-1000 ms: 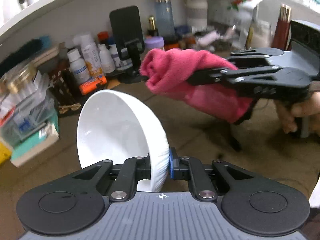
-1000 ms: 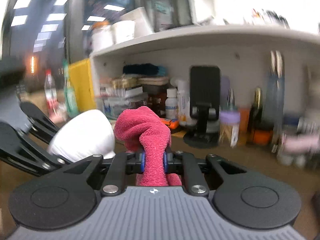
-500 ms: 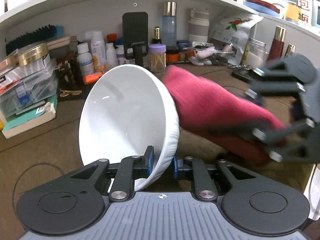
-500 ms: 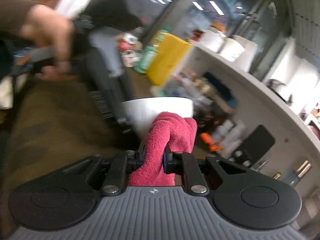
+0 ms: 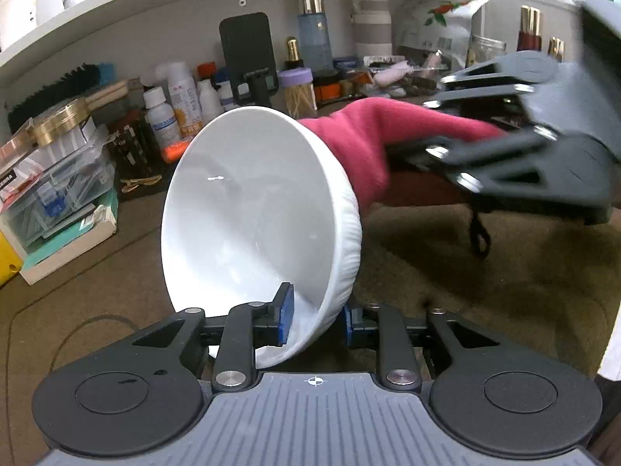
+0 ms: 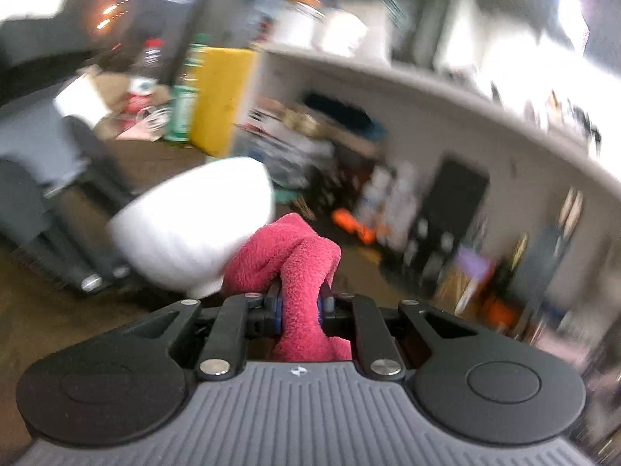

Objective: Clean bowl
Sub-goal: 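Tilt the white bowl with the left tool while the right tool wipes its outer wall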

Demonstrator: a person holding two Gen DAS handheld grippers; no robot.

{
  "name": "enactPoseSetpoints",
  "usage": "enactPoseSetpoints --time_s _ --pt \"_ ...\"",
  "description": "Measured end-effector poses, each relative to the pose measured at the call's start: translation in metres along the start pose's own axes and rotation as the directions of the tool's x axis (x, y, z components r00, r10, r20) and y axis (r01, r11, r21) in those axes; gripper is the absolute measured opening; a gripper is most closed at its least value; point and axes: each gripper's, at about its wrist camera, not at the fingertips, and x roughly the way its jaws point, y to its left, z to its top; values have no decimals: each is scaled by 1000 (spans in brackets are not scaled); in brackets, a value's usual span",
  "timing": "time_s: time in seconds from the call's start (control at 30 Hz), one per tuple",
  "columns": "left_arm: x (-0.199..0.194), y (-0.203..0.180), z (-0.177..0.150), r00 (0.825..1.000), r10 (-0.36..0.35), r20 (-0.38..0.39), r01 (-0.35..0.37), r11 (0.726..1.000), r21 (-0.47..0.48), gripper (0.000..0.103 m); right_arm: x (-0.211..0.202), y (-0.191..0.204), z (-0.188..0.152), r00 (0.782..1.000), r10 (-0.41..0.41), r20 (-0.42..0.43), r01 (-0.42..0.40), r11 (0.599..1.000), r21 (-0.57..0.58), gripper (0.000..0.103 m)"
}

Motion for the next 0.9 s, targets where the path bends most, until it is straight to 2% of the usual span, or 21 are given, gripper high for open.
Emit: enactPoseSetpoints --time_s 0.07,0.17,0.27,0.33,0.37,0.4,0.57,0.67,0.73,0.77,0.83,0.87,0.9 --pt "2 0 -1 1000 13 -10 -13 1000 11 39 7 -6 -4 1000 4 -13 -4 999 33 17" --pt "3 4 -1 1000 14 -12 -14 1000 3 42 12 -9 -7 1000 4 -25 -3 998 62 18" --pt "2 3 -2 999 53 -14 -52 998 42 49 12 -14 -10 999 27 -20 -24 994 103 18" --pt "-3 4 -2 996 76 -35 -73 993 88 66 9 -17 -12 999 49 8 -50 992 117 18" --pt "-6 4 -2 996 85 -39 -80 990 113 78 6 -18 -12 998 56 27 -58 991 118 18" --pt "-10 5 -1 995 94 -42 -87 986 139 83 3 -17 -12 997 52 57 -58 993 106 17" --pt "-11 4 -1 990 132 -57 -112 957 269 85 -22 -3 -12 982 -6 187 0 1000 30 16" --pt "-5 -4 -3 990 135 -49 -109 930 351 81 -44 12 -11 966 -32 258 41 999 -30 16" --pt "-4 -7 -1 991 121 -49 -96 928 359 72 -51 17 -11 964 -21 264 34 998 -45 16" --pt "-3 -8 0 992 115 -49 -89 927 364 66 -55 19 -11 967 -5 256 18 999 -49 16" --pt "-1 -10 1 992 114 -54 -87 928 362 46 -63 21 -13 970 30 241 -23 999 -34 16" --pt "0 -11 1 992 112 -59 -84 929 360 27 -68 21 -16 971 57 233 -53 998 -22 16" --pt "2 -12 2 991 116 -69 -85 934 347 25 -74 22 -18 971 79 227 -77 997 -18 16"
